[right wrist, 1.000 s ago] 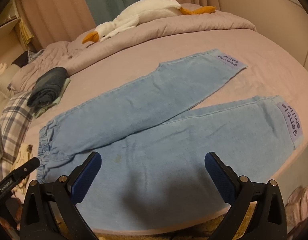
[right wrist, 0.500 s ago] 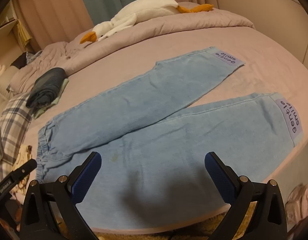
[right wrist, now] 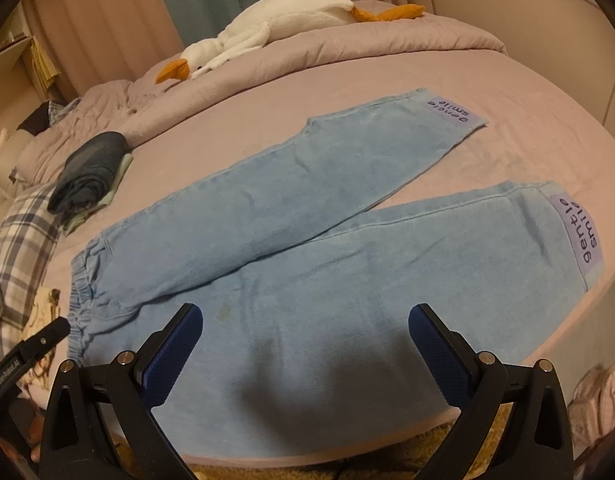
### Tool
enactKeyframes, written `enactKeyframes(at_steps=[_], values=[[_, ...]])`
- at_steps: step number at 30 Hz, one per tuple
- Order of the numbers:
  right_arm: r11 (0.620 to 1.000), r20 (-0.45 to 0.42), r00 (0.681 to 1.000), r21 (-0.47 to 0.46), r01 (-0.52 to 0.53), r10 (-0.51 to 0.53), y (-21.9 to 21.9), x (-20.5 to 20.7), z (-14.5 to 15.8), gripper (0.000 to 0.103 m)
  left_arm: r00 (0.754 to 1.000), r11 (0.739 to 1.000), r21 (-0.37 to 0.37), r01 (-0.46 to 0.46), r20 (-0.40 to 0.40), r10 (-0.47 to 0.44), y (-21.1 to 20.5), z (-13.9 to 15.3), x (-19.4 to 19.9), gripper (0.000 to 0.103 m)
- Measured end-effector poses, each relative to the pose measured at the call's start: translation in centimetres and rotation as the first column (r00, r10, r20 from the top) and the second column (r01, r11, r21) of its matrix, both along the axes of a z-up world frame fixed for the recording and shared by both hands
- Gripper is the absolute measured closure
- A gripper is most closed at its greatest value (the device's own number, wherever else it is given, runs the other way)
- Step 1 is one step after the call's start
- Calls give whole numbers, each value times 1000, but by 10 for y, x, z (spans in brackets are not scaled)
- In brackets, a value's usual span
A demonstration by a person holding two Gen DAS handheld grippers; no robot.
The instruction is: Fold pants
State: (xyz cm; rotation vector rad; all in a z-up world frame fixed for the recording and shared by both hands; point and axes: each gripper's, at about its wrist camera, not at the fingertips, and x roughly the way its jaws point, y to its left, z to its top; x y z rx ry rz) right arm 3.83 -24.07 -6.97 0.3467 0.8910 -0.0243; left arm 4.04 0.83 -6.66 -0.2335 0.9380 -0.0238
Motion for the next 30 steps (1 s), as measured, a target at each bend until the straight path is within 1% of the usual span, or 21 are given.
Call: enactKeyframes(at_steps=[5,17,22,27,30], values=[[1000,-6,1000,2,6,-6,-1,1,-2,0,1000,1000,0,9,-3,-9,-1,-1,-1,8],[1000,-13,1000,-1,4,-4,-2,1,-3,0,1000,1000,3,-5,-3,5,5,-1,-1,8],[1000,-10,1000,-7,7,-7,-3,-1,-2,0,998,998,16,-64,5,64,26,1,-1,8],[1000,-13,1000,-3,26,-26,-9,-1,-3,0,991,991,38,-130,-26,131,54,-8,-3,8],[999,-17,999,-4,35,-35,-13,-1,-4,0,982,981,64,-182,-37,185,73,-14,-7,8]])
